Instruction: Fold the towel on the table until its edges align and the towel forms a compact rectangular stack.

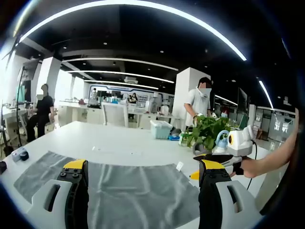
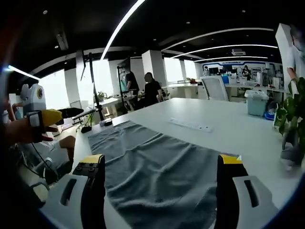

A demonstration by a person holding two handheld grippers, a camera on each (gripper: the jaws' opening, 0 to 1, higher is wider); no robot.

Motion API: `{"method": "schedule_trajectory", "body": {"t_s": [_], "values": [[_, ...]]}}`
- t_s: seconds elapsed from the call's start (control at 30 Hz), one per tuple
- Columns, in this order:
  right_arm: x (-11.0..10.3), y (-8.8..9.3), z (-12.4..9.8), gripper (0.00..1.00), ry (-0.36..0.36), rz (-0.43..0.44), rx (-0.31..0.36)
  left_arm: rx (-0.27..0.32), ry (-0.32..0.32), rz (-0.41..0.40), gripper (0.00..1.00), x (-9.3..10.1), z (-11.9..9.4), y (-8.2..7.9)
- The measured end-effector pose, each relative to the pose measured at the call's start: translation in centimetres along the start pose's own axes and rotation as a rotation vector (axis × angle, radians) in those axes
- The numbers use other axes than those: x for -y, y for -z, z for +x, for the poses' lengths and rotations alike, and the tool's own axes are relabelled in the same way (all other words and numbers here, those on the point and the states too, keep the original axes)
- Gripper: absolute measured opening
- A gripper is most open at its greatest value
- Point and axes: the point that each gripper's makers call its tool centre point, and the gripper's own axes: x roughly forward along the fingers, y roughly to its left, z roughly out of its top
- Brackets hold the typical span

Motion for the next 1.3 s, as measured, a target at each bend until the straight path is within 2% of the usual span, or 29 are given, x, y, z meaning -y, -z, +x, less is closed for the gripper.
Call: {"method": "schedule_trajectory", "body": {"t_s": [0.07, 0.13, 0.2, 0.37, 0.47, 0.5, 0.57, 0.6, 0.63, 0.67, 0.7, 0.73, 0.87, 1.1, 1.13, 1.3], "values": [[0.2, 0.2, -0.1, 0.99, 0.010, 0.003, -0.009, -0.004, 0.024, 0.061, 0.99, 1.2, 0.3, -0.6], [0.2, 0.2, -0.2, 0.99, 0.016, 0.007, -0.013, -0.004, 0.031, 0.051, 0.99, 1.9, 0.4, -1.0], [0.2, -0.3, -0.1, 0.98, 0.018, 0.017, 0.008, 0.025, 0.055, 0.036, 0.99, 2.3, 0.6, -1.7], [0.8, -0.7, -0.2, 0.98, 0.055, 0.009, 0.032, 0.010, 0.070, 0.051, 0.99, 0.8, 0.3, -1.3], [1.4, -1.4, -0.8, 0.98, 0.082, -0.042, 0.093, 0.036, 0.111, 0.076, 0.99, 0.3, 0.3, -1.3], [2.2, -1.1, -1.2, 0.97, 0.123, -0.071, 0.083, 0.018, 0.118, 0.061, 0.99, 0.0, 0.5, -0.9], [3.0, -0.5, -1.9, 0.97, 0.161, -0.044, 0.053, -0.043, 0.132, 0.054, 0.99, -0.3, 0.7, 0.0], [3.0, -0.3, -2.3, 0.98, 0.170, 0.009, 0.045, -0.057, 0.122, 0.066, 0.99, -0.6, 0.7, 0.1], [2.9, -0.6, -2.7, 0.98, 0.165, 0.062, 0.069, -0.052, 0.113, 0.075, 0.99, -0.8, 0.8, -0.2], [2.8, -1.2, -2.9, 0.99, 0.155, 0.049, 0.098, -0.035, 0.113, 0.077, 0.99, -0.8, 0.7, -0.4], [2.9, -1.2, -3.0, 0.99, 0.161, 0.006, 0.097, -0.005, 0.117, 0.067, 0.99, -0.8, 0.7, -0.8], [3.3, -1.0, -3.2, 0.99, 0.184, -0.029, 0.087, -0.007, 0.119, 0.062, 0.99, -0.9, 0.7, -0.7], [3.2, -0.6, -3.0, 0.98, 0.207, 0.038, 0.075, -0.035, 0.113, 0.062, 0.99, -1.6, 0.3, -0.2], [2.1, -0.3, -2.5, 0.97, 0.174, -0.020, 0.049, 0.003, 0.054, 0.032, 0.99, -2.2, -0.9, 0.4], [2.0, 0.2, -2.4, 0.96, 0.170, -0.029, 0.027, 0.001, 0.051, 0.027, 0.99, -2.2, -0.9, 0.5], [2.1, 0.7, -2.3, 0.96, 0.168, 0.018, 0.017, 0.005, 0.040, 0.005, 0.99, -2.1, -1.8, 0.6]]}}
